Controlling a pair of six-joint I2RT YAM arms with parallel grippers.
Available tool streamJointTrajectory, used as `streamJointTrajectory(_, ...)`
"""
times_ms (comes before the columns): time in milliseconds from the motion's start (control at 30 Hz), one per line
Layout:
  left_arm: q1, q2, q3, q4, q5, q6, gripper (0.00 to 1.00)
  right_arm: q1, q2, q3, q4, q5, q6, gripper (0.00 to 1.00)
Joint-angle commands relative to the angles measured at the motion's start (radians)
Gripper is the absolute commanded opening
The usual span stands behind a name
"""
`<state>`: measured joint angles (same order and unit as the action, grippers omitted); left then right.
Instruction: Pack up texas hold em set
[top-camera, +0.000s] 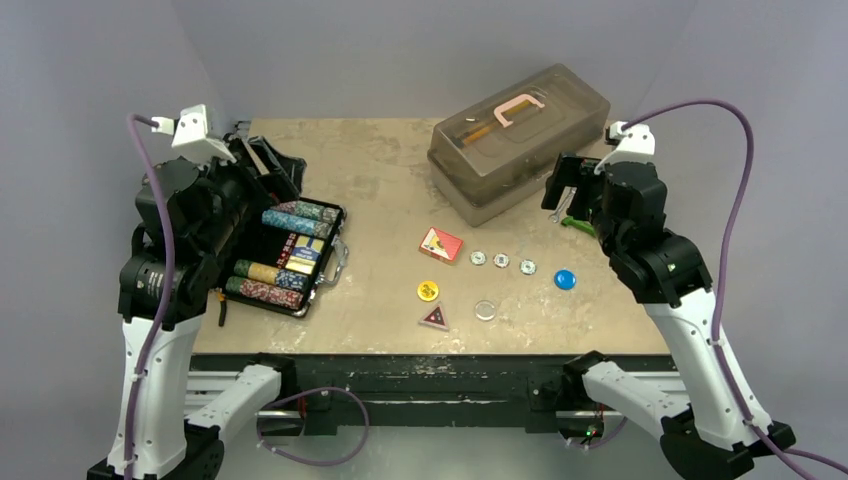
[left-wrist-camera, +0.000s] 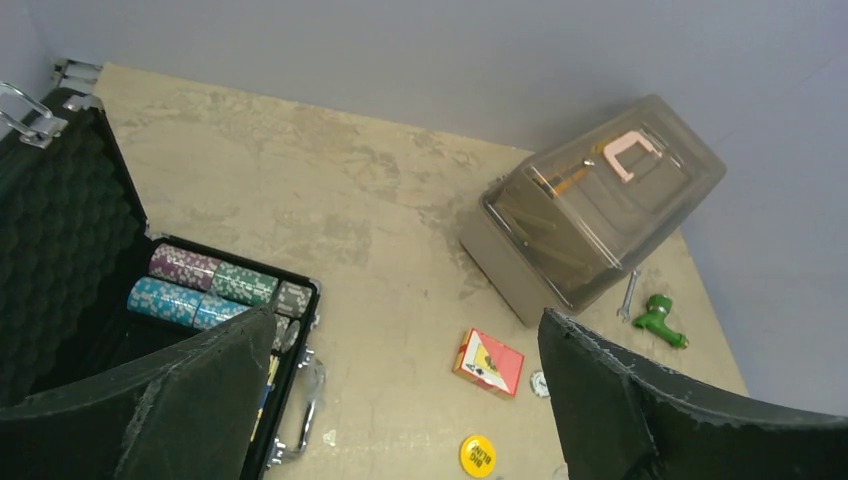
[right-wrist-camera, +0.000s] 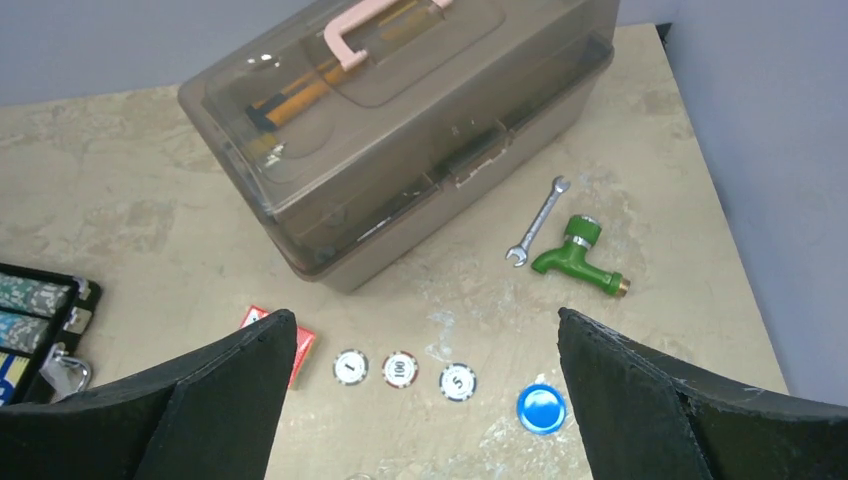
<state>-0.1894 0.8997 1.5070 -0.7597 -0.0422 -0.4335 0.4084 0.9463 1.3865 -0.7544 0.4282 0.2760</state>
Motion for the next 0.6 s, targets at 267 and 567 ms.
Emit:
streamJointTrajectory(267, 0.010, 0.035, -0.086, -0.039, 0.146, -0.004, 1.00, -0.002, 0.032, -0.077, 0.050, 0.032, 0.048, 0.99)
streamJointTrajectory(567, 0.010, 0.057, -0.231, -0.029, 0.275, -0.078, 1.00, -0.002, 0.141, -0.160, 0.083, -0.220, 0.117, 0.99)
